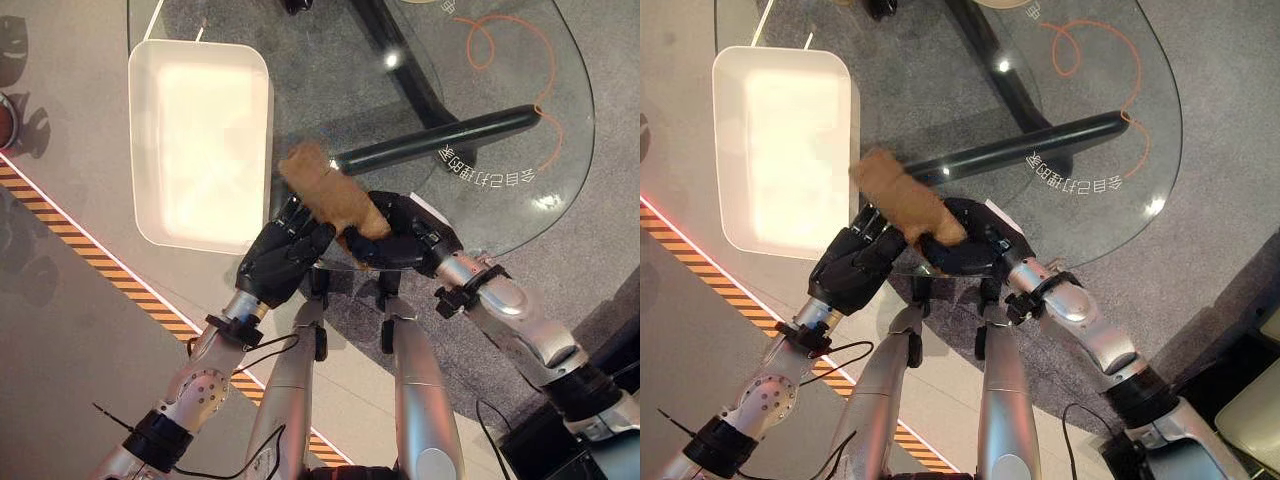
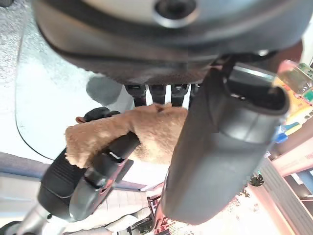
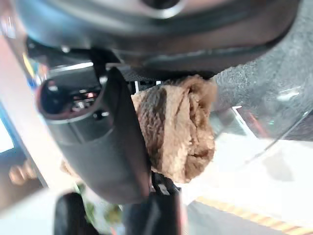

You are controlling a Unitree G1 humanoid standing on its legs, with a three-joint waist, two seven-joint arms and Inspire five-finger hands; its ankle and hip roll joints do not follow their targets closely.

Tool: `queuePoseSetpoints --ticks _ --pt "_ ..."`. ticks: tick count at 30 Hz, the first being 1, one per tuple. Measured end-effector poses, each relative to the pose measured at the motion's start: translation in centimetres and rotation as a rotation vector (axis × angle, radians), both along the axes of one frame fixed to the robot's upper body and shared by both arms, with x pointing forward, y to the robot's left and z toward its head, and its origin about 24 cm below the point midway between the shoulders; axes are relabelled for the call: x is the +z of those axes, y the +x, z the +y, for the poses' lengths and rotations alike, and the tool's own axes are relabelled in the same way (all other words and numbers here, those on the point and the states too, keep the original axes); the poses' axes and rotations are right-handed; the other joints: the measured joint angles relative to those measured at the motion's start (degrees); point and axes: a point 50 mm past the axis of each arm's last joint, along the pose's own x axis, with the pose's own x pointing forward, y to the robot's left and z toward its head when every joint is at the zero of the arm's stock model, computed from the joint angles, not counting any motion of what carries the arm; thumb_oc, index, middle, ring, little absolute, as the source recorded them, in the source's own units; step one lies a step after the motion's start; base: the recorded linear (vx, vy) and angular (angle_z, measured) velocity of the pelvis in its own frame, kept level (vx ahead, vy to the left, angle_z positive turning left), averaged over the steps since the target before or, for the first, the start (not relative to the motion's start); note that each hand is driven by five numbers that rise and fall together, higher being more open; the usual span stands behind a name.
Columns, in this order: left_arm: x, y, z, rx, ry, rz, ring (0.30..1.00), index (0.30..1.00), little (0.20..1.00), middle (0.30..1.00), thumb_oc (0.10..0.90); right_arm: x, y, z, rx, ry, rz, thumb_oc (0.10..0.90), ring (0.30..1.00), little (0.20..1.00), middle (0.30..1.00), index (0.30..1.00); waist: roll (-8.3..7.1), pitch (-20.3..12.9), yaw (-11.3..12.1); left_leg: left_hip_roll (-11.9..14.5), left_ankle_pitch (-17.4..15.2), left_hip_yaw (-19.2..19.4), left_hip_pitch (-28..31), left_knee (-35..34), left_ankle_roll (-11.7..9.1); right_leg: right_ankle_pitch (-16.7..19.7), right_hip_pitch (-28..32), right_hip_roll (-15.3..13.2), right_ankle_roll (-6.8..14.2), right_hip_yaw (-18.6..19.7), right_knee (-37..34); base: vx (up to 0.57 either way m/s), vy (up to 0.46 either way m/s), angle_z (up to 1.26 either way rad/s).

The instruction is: Wipe the table with a cloth and put it in the basket.

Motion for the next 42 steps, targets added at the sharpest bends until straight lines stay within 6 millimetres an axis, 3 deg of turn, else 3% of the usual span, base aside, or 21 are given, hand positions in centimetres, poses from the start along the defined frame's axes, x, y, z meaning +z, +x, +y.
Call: queuePoseSetpoints --ticks 15,25,26,27,28,29,34,42 --pt "-0.8 -0.1 -0.2 0.051 -0.031 0.075 0.9 0.9 0.9 0.9 0.8 0.2 0.1 1.1 0.009 -0.21 -0.068 0.1 0.3 0.2 0.3 0.3 0.0 0.0 0.96 -0.11 0.02 -0.84 -1.34 -0.03 -0.03 -0.03 -0.88 -0.07 0.01 -0.78 -0.29 0.0 -0.001 0.01" --pt "-1.1 0.0 -0.6 0.086 -0.107 0.122 0.9 0.9 0.9 0.9 0.8 -0.1 0.2 1.5 -0.016 -0.218 -0.072 0.1 0.3 0.2 0.3 0.3 0.0 0.0 1.01 -0.12 0.12 -0.88 -1.51 -0.01 -0.14 -0.02 -1.03 -0.09 0.0 -0.91 -0.24 0.0 0.0 0.0" --pt "-1.1 0.0 -0.6 0.086 -0.114 0.125 0.865 0.865 0.859 0.865 0.759 -0.1 0.2 1.5 -0.017 -0.219 -0.071 0.1 0.3 0.2 0.3 0.3 0.0 0.0 1.0 -0.12 0.12 -0.88 -1.51 -0.01 -0.14 -0.02 -1.03 -0.09 0.0 -0.91 -0.24 0.0 0.0 0.0" --pt "-1.1 0.0 -0.7 0.084 -0.129 0.133 0.669 0.669 0.631 0.669 0.531 -0.1 0.2 1.5 -0.018 -0.22 -0.069 0.1 0.3 0.2 0.3 0.3 0.0 0.0 1.0 -0.12 0.12 -0.88 -1.51 -0.02 -0.14 -0.02 -1.03 -0.09 0.0 -0.91 -0.24 0.0 0.0 0.0" --pt "-1.2 0.0 -0.6 0.084 -0.147 0.141 0.34 0.34 0.247 0.34 0.147 -0.1 0.2 1.5 -0.019 -0.22 -0.068 0.1 0.3 0.2 0.3 0.3 0.0 0.0 0.99 -0.12 0.12 -0.89 -1.51 -0.02 -0.14 -0.02 -1.03 -0.09 0.0 -0.91 -0.24 0.0 0.0 0.0" --pt "-1.2 0.0 -0.6 0.084 -0.165 0.144 0.3 0.3 0.2 0.3 0.1 -0.1 0.2 1.5 -0.017 -0.22 -0.069 0.1 0.3 0.2 0.3 0.3 0.0 0.0 0.99 -0.12 0.12 -0.89 -1.51 -0.03 -0.15 -0.02 -1.03 -0.09 0.0 -0.92 -0.24 0.0 0.0 0.0" --pt "-1.0 0.0 -0.6 0.109 -0.278 0.128 0.3 0.3 0.2 0.3 0.1 0.2 -0.3 2.1 0.01 -0.213 -0.087 0.1 0.3 0.2 0.3 0.3 0.0 0.0 0.94 -0.11 0.12 -0.91 -1.5 -0.01 -0.15 -0.02 -1.02 -0.09 0.0 -0.94 -0.2 0.0 0.0 0.0" --pt "-0.8 0.1 -0.2 0.143 -0.303 0.108 0.3 0.3 0.2 0.3 0.1 0.1 -0.7 3.1 0.046 -0.19 -0.088 0.1 0.3 0.2 0.3 0.3 -0.01 0.0 0.89 -0.12 0.2 -0.98 -1.5 0.06 -0.16 0.0 -0.98 -0.09 -0.03 -1.01 -0.09 0.0 0.0 0.0"
